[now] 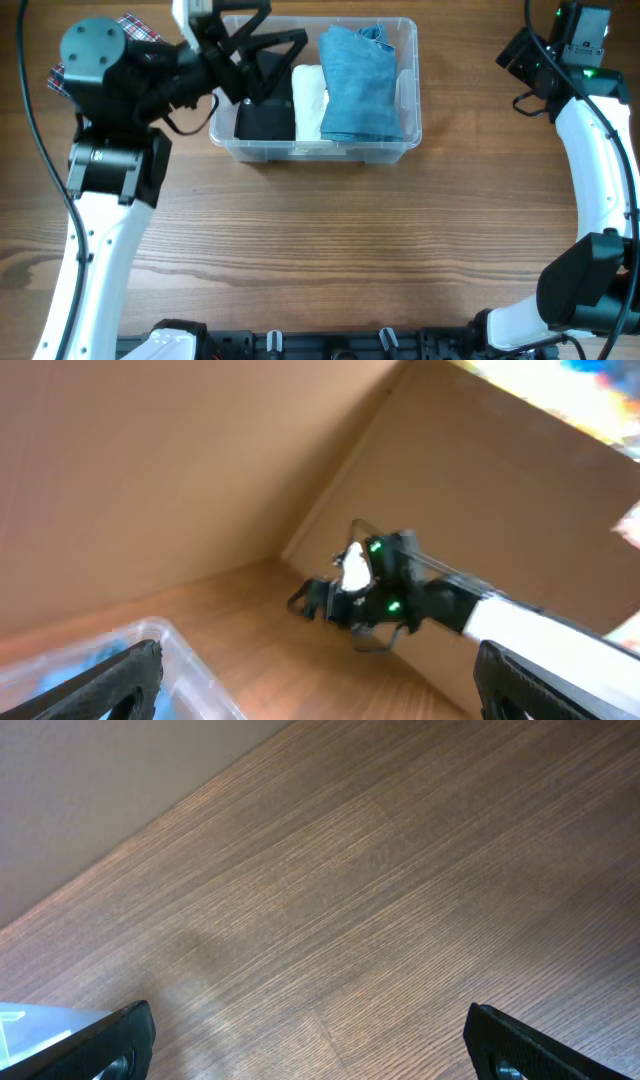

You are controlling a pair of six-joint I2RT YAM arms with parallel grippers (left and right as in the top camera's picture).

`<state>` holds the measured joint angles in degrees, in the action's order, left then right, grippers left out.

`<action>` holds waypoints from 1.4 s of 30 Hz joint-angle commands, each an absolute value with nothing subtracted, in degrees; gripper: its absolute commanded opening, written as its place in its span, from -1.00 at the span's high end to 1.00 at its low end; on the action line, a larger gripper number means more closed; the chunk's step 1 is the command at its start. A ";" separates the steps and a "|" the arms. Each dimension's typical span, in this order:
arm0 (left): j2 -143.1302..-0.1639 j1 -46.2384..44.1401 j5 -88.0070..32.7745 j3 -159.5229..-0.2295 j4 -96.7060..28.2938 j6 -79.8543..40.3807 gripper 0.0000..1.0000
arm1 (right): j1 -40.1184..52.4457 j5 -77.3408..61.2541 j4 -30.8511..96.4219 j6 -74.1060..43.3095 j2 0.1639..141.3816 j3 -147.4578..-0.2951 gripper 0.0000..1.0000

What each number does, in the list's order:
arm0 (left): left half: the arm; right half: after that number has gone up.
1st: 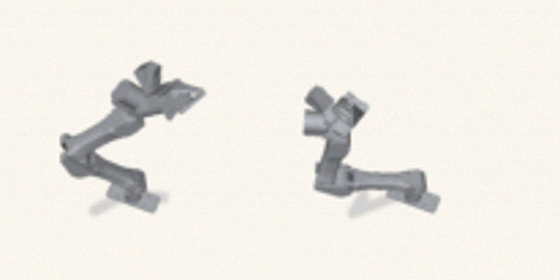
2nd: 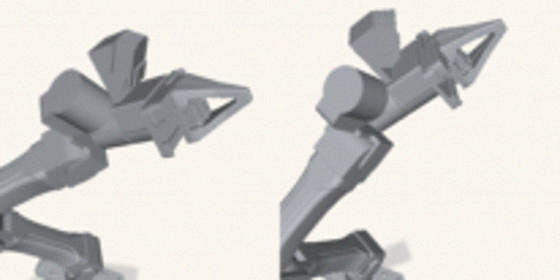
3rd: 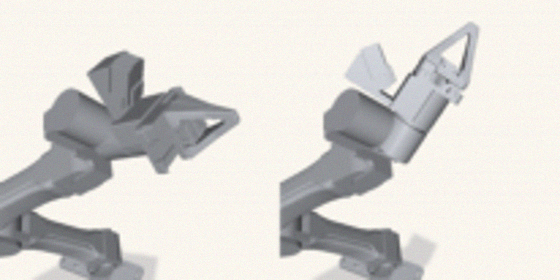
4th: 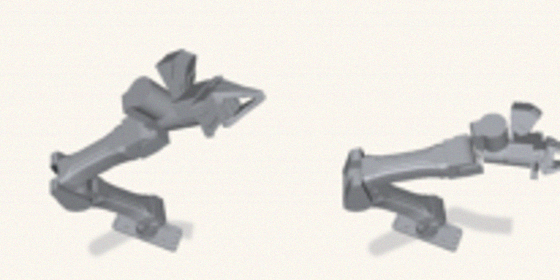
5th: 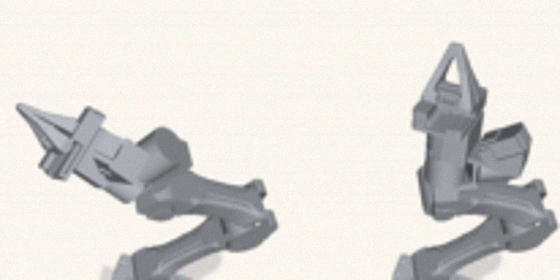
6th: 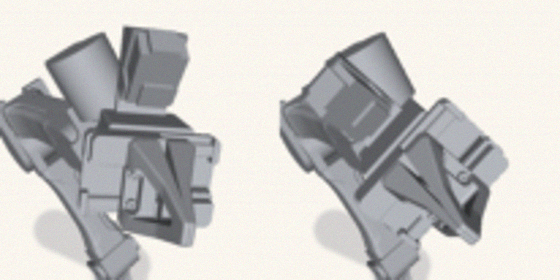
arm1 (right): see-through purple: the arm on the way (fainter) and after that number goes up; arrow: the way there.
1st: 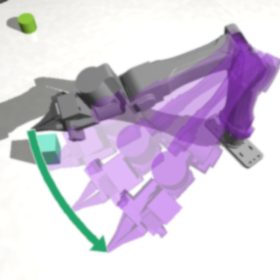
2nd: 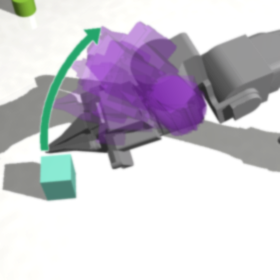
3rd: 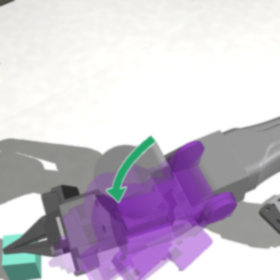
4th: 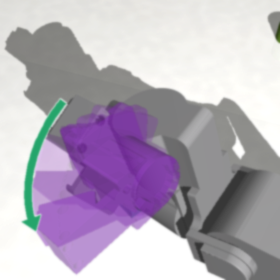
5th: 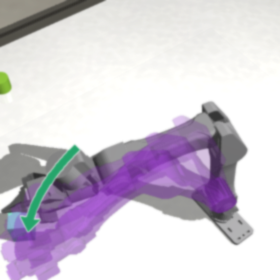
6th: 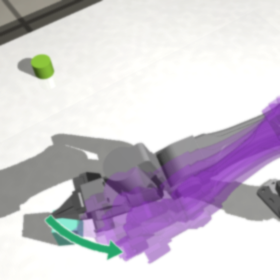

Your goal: Pack container

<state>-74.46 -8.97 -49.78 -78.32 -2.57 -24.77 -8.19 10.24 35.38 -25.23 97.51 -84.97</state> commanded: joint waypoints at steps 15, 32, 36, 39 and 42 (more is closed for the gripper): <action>-85.14 -30.41 -1.08 -82.63 -27.79 -7.88 -0.99 | -8.12 9.76 35.22 -25.65 98.48 -84.66 -1.00; -94.35 -36.16 10.15 -99.13 -39.42 -5.41 -0.99 | -8.12 9.76 35.22 -25.65 98.48 -84.66 -1.00; -98.74 -35.86 10.37 -110.80 -52.05 -4.69 -0.99 | -8.12 9.76 35.22 -25.65 98.48 -84.66 -1.00; -100.97 -35.86 7.66 -112.42 -54.87 -4.67 -0.99 | -8.12 9.76 35.22 -25.63 98.48 -84.66 -1.00; -101.45 -36.34 3.27 -112.42 -52.23 -4.71 -0.99 | -8.12 9.76 35.22 -25.65 98.48 -84.66 -0.99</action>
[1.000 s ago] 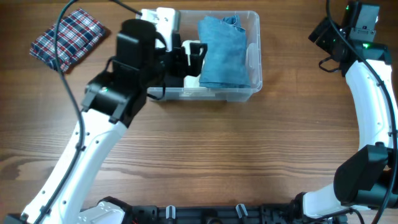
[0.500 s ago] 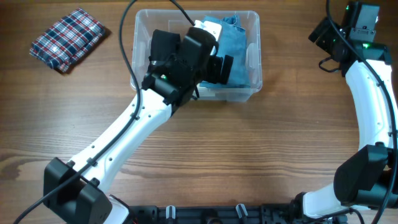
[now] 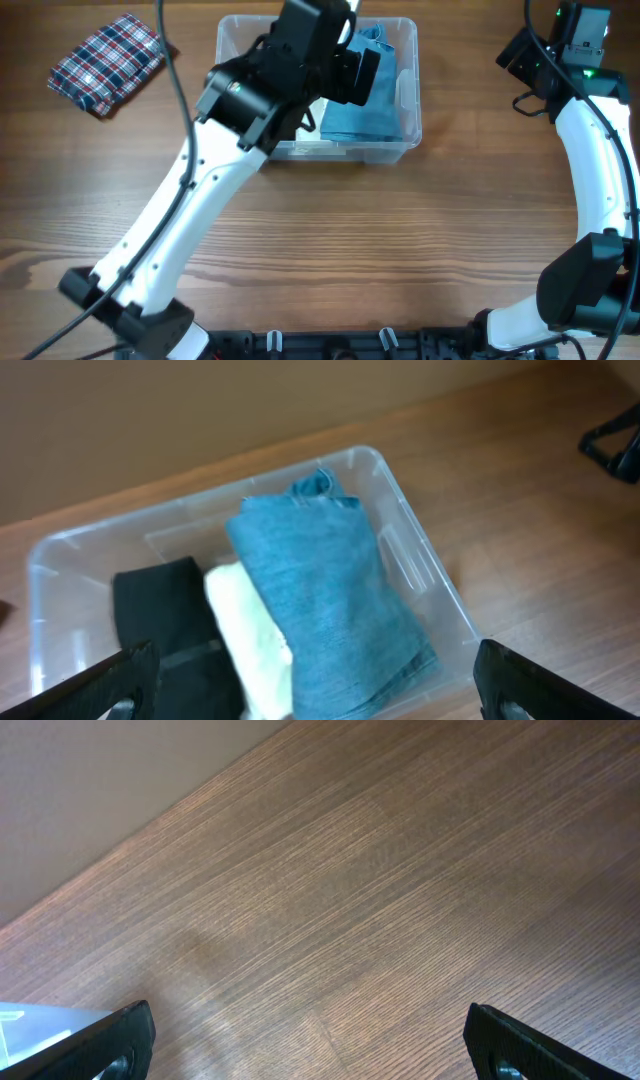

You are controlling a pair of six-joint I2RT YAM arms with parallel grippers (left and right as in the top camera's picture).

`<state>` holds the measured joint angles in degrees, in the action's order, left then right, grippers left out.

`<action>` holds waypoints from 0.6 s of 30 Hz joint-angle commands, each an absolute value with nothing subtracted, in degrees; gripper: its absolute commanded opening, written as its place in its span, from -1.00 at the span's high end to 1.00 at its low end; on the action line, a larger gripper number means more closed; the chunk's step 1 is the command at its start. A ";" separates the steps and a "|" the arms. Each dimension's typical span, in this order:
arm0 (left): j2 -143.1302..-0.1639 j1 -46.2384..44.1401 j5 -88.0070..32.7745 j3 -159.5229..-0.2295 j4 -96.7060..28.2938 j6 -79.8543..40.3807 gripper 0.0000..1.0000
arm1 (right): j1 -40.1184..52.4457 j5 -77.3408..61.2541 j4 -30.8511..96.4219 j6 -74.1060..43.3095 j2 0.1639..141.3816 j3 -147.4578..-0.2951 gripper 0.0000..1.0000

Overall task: Pack container
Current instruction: 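Press the jeans down flat inside the container with the left gripper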

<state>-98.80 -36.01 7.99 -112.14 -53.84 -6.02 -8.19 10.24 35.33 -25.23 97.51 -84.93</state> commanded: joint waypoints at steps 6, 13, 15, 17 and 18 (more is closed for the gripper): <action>-103.09 -36.38 1.34 -112.42 -46.68 -4.67 -0.66 | -8.12 9.76 35.22 -25.65 98.48 -84.66 -0.99; -112.18 -36.16 4.97 -112.42 -42.65 -4.71 0.74 | -8.12 9.76 35.22 -25.65 98.48 -84.66 -0.99; -114.48 -35.94 8.51 -112.42 -41.69 -4.93 0.92 | -8.12 9.76 35.22 -25.65 98.48 -84.66 -1.00; -117.05 -35.59 8.99 -112.42 -41.34 -5.43 0.92 | -8.12 9.76 35.22 -25.67 98.48 -84.66 -0.99; -118.15 -35.40 9.04 -112.42 -41.36 -6.52 0.92 | -8.12 9.76 35.22 -25.65 98.48 -84.66 -1.00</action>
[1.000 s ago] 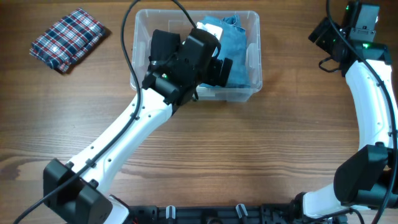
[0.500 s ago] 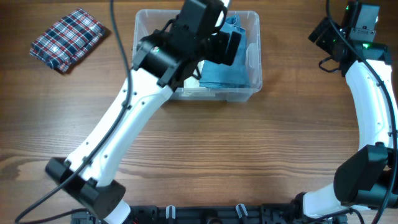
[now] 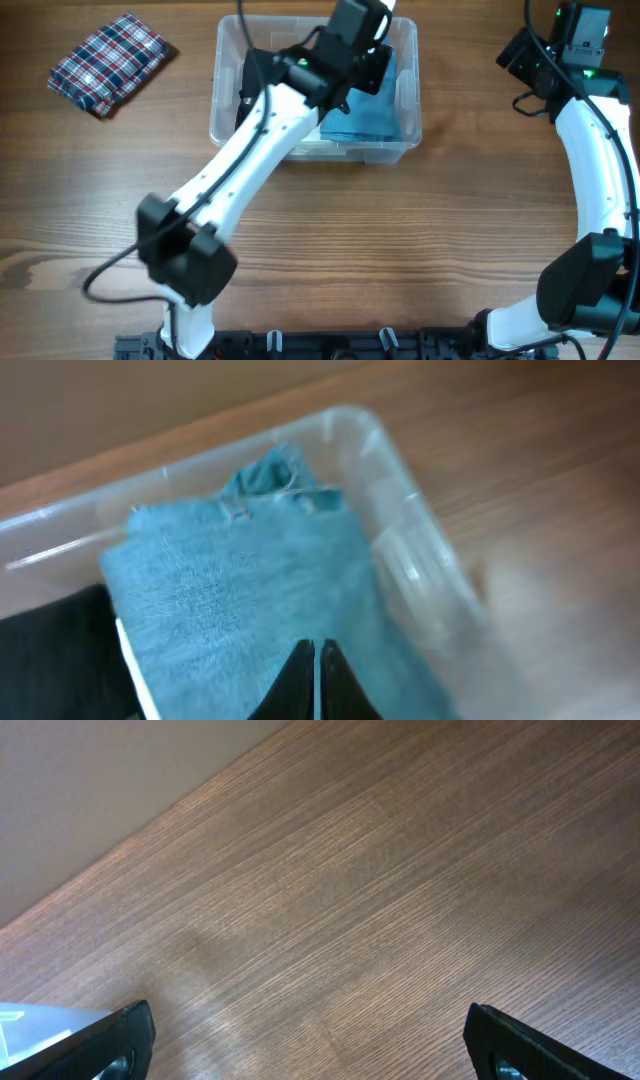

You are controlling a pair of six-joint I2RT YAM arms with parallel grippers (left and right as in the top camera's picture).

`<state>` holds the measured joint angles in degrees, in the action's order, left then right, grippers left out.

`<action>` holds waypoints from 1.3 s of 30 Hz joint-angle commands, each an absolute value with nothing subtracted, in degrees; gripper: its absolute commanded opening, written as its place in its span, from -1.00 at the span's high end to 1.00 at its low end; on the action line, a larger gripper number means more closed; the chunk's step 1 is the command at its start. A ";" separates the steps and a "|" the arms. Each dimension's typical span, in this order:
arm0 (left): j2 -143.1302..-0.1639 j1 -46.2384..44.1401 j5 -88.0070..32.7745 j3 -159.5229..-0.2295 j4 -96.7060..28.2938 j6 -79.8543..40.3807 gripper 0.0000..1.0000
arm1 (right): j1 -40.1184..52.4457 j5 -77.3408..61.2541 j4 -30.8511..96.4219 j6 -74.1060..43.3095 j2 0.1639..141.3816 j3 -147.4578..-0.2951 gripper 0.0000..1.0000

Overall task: Pack container
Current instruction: 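Press the jeans down flat inside the container with the left gripper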

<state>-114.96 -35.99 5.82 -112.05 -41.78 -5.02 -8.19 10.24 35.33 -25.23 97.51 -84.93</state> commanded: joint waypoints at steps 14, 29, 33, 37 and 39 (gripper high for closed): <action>-123.33 -30.55 9.37 -112.33 -48.97 -14.76 0.92 | -8.12 9.76 35.22 -25.65 98.48 -84.66 -0.99; -127.63 -32.93 -0.21 -111.70 -45.91 -15.90 0.92 | -8.12 9.76 35.20 -25.65 98.48 -84.66 -0.99; -127.66 -34.02 -0.19 -111.70 -45.41 -15.90 0.86 | -8.12 9.76 35.22 -25.65 98.48 -84.66 -1.00; -127.70 -34.09 -0.19 -111.70 -45.43 -15.88 0.83 | -8.12 9.76 35.22 -25.65 98.48 -84.66 -0.99; -127.70 -34.02 -0.12 -111.70 -45.34 -15.62 0.84 | -8.12 9.76 35.22 -25.65 98.48 -84.66 -0.99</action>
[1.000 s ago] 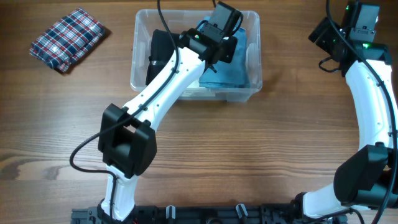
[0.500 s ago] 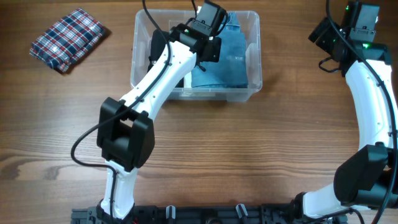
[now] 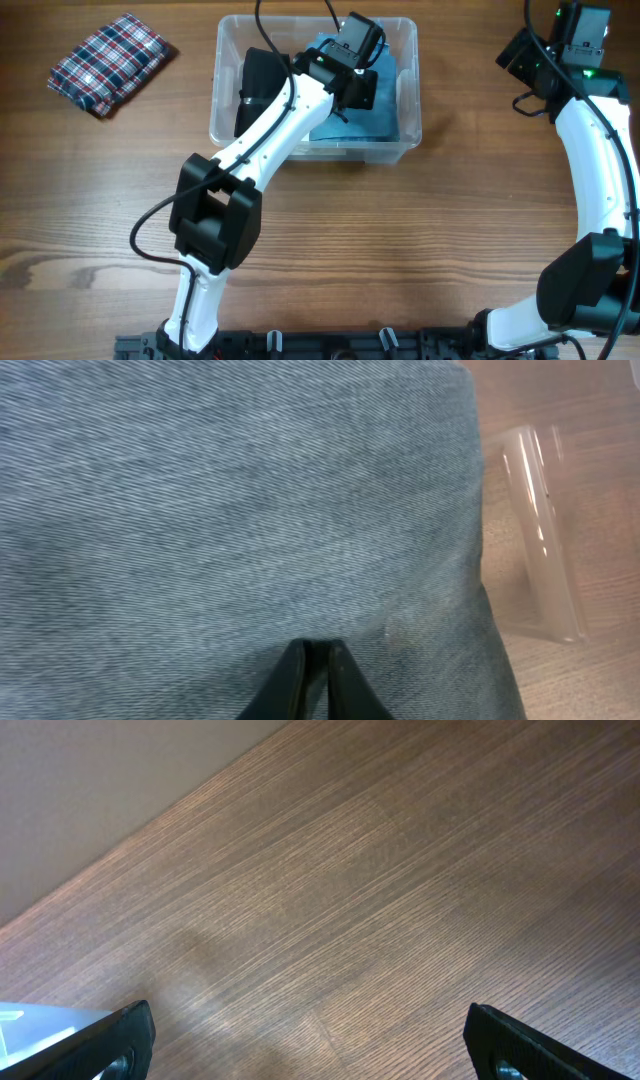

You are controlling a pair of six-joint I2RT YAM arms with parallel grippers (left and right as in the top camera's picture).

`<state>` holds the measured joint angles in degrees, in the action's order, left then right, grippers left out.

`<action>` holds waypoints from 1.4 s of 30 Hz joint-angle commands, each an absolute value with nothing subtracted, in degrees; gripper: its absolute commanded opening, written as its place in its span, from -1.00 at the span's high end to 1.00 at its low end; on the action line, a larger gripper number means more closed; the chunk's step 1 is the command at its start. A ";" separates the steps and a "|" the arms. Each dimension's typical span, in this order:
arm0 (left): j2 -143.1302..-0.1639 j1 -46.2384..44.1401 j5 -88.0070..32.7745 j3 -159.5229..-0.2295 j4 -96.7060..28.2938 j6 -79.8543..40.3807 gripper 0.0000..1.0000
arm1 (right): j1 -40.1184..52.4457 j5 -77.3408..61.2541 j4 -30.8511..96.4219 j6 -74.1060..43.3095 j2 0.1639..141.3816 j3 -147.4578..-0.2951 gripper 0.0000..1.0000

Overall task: Pack container
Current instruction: 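Press the jeans down flat inside the container with the left gripper, then move the left gripper to the red plaid folded cloth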

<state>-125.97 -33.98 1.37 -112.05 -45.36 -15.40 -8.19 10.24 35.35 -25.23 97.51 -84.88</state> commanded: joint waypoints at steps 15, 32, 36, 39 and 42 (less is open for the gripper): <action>-115.57 -30.35 12.49 -114.30 -48.86 -14.22 0.92 | -8.12 9.76 35.22 -25.65 98.48 -84.66 -1.00; -130.87 -29.12 2.44 -114.26 -48.01 -17.12 0.84 | -8.12 9.76 35.22 -25.65 98.48 -84.66 -1.00; -128.05 -29.12 2.44 -114.96 -46.76 -17.12 0.84 | -8.12 9.74 35.22 -25.65 98.48 -84.66 -1.00; -124.05 -29.15 2.37 -115.09 -45.87 -17.17 0.85 | -8.05 9.76 35.22 -25.67 98.48 -84.66 -0.99; -121.25 -29.78 2.39 -115.09 -45.65 -17.17 0.78 | -8.05 9.76 35.20 -25.65 98.48 -84.66 -1.00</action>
<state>-126.52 -28.56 4.73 -114.39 -46.26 -16.69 -8.19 10.24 35.35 -25.23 97.51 -84.88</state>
